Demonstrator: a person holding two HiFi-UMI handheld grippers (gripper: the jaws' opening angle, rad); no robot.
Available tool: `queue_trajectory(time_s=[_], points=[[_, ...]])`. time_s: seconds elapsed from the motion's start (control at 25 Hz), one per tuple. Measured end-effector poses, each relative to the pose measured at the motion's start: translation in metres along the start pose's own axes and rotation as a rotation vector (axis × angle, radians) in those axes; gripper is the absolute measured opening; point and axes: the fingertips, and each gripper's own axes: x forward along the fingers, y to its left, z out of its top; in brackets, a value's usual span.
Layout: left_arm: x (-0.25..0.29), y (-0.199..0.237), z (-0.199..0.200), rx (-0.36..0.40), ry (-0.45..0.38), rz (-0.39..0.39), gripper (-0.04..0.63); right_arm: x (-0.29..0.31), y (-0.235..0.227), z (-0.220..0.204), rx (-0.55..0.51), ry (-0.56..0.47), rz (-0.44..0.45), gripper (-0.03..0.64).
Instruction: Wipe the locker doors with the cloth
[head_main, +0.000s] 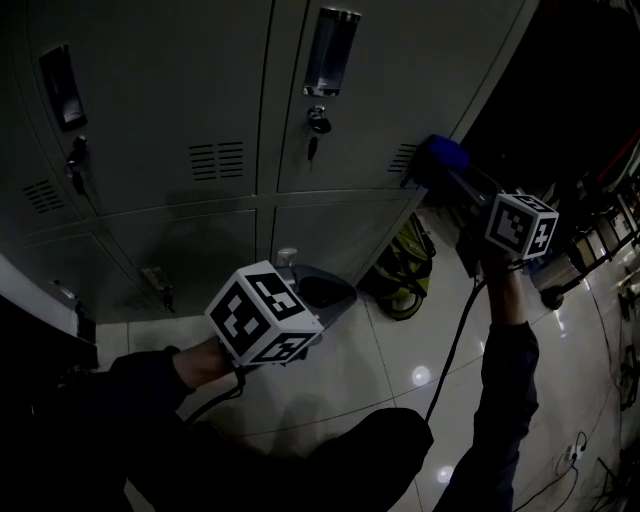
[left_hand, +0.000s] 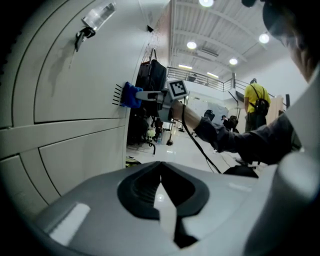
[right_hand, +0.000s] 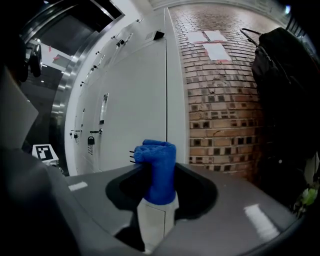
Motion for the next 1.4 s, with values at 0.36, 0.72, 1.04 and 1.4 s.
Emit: queue_trajectory(time_s=[0.36, 0.72, 1.04, 1.4], points=[[-0.009, 0.003, -0.007, -0.006, -0.007, 0.020, -0.020, 0.016, 0.077, -0.001, 0.011, -0.031, 0.163, 0.135], [-0.018, 0.008, -0.012, -0.029, -0.017, 0.027, -0.020, 0.060, 0.173, -0.014, -0.024, -0.021, 0.357, 0.135], [-0.019, 0.009, -0.014, -0.033, -0.020, 0.023, -0.020, 0.084, 0.213, -0.029, -0.055, -0.023, 0.427, 0.135], [-0.013, 0.013, -0.017, -0.042, -0.015, 0.026, -0.020, 0.082, 0.195, -0.034, -0.085, -0.022, 0.397, 0.140]])
